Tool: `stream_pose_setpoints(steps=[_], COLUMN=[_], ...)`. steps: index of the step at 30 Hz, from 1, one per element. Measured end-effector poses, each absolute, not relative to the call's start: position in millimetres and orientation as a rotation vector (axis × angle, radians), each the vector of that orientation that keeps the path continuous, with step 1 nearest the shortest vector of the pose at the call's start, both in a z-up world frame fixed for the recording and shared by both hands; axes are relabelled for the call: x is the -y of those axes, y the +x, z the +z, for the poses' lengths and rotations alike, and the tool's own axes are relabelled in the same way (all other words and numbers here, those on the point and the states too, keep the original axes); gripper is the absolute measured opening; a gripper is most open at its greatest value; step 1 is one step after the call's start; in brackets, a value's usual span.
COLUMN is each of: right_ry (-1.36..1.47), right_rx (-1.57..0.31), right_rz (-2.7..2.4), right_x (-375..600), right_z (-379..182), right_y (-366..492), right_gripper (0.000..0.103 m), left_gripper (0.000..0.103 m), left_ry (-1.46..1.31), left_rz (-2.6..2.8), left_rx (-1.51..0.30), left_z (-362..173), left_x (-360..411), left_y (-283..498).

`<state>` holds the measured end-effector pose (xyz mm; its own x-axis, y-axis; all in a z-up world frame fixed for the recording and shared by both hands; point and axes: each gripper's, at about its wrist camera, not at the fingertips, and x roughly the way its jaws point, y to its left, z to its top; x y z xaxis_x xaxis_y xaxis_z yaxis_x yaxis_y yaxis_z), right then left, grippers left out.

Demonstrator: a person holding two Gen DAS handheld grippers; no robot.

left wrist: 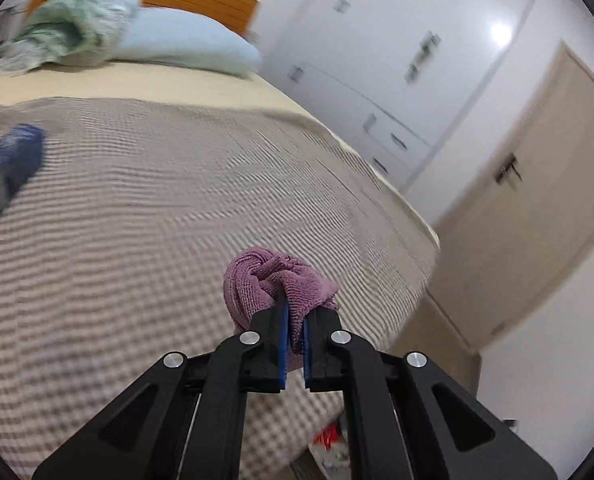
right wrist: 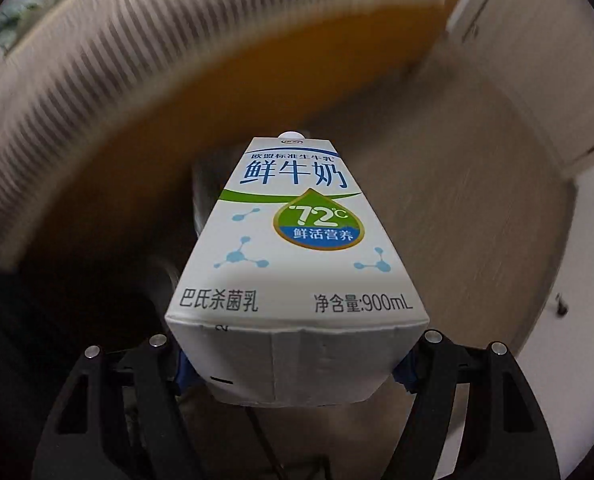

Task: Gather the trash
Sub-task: 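Carry the pink towel with left and the milk carton with right to the bin, then open both tools over the bin to drop the towel and carton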

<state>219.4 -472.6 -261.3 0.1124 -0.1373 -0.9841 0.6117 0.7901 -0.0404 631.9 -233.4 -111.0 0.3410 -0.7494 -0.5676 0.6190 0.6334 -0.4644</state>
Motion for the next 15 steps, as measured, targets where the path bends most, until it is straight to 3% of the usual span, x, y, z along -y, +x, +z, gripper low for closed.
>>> stream_pose_setpoints(steps=[6,15], right_ry=[0.456,0.428], right_rx=[-1.461,-1.485], right_rz=[-0.556,-0.349], right_x=[482.7,483.9], right_z=[-344.1,-398.8], right_y=[242.6,325.0], right_gripper=[0.071,0.071], left_gripper=[0.003,0.002], left_ry=[-0.09,-0.087], left_rz=[-0.918,-0.874], left_rx=[-0.86,-0.909], left_z=[-125.6,-147.0], left_x=[262.8,271.1], left_y=[614.8,638.2])
